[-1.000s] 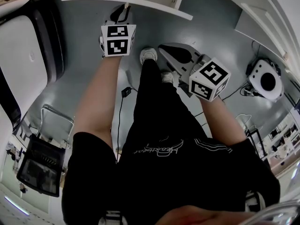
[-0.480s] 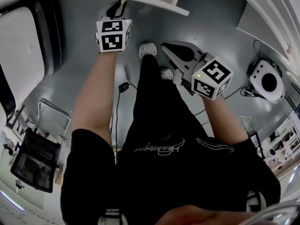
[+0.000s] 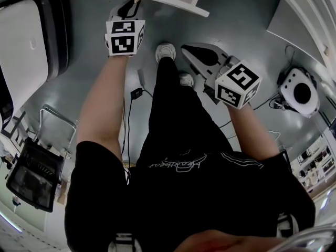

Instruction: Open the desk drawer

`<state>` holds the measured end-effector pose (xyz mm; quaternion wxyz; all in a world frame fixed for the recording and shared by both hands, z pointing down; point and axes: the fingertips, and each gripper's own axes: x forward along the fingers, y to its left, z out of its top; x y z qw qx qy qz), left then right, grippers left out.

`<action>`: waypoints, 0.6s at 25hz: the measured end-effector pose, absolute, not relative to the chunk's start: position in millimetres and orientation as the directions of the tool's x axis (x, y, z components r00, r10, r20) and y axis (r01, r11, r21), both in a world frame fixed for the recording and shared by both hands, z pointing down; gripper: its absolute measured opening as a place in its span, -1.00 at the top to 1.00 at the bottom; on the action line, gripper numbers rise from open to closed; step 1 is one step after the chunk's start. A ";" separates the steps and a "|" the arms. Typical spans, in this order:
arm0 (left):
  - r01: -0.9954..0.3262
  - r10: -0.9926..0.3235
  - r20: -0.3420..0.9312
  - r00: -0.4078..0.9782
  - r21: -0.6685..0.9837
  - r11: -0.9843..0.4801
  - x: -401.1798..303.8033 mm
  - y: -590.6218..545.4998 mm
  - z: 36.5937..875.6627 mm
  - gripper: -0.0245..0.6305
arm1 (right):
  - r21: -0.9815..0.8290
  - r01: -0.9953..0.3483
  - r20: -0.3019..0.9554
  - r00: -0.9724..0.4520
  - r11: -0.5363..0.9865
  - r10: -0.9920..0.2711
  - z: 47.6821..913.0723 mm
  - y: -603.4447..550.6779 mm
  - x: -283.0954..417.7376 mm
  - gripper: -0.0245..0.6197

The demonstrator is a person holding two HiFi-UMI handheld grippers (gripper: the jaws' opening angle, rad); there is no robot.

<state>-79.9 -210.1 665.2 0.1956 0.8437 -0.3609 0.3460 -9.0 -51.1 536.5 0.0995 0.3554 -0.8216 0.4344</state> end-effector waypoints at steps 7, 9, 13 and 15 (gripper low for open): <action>-0.760 -0.482 0.730 0.484 0.078 -0.646 -88.9 -195.6 667.0 0.70 | -0.640 -0.661 0.468 -0.739 0.392 -0.484 537.2 -39.8 -14.5 0.91; -0.760 -0.482 0.731 0.483 0.076 -0.645 -91.7 -191.6 667.5 0.70 | -0.638 -0.660 0.468 -0.742 0.397 -0.480 537.4 -35.9 -15.4 0.91; -0.765 -0.489 0.730 0.478 0.072 -0.640 -98.4 -183.9 667.5 0.70 | -0.645 -0.653 0.464 -0.747 0.396 -0.477 538.7 -26.7 -17.1 0.91; -0.766 -0.490 0.730 0.476 0.070 -0.639 -101.2 -179.2 667.6 0.70 | -0.660 -0.641 0.455 -0.756 0.392 -0.471 538.1 -21.0 -19.0 0.91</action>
